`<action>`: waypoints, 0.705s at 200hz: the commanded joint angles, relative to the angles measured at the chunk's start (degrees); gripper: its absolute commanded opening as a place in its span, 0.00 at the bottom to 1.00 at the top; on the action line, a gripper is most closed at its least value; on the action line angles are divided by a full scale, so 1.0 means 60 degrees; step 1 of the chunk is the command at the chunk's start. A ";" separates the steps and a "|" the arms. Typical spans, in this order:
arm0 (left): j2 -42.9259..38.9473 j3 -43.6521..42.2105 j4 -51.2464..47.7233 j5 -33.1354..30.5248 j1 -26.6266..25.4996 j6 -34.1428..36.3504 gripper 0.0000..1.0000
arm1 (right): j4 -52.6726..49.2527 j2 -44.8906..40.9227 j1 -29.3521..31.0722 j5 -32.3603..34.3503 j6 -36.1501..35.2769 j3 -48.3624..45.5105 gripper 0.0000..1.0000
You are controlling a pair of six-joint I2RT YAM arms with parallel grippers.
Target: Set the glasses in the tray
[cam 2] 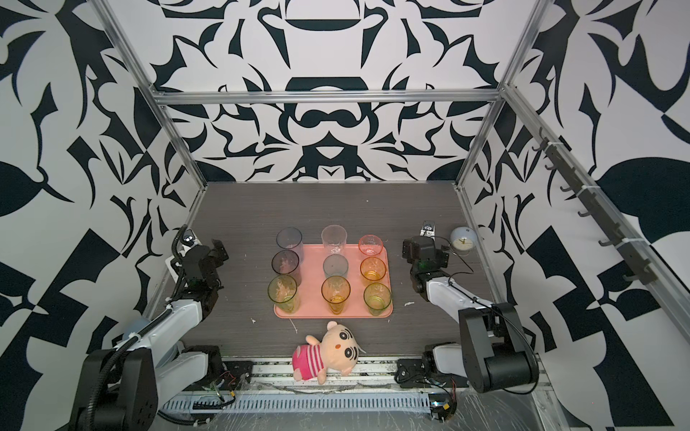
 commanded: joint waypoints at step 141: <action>0.2952 -0.0544 0.4125 0.3268 0.0565 -0.0139 1.00 | 0.3789 0.0836 -0.0119 -0.1849 -0.1141 -0.1222 1.00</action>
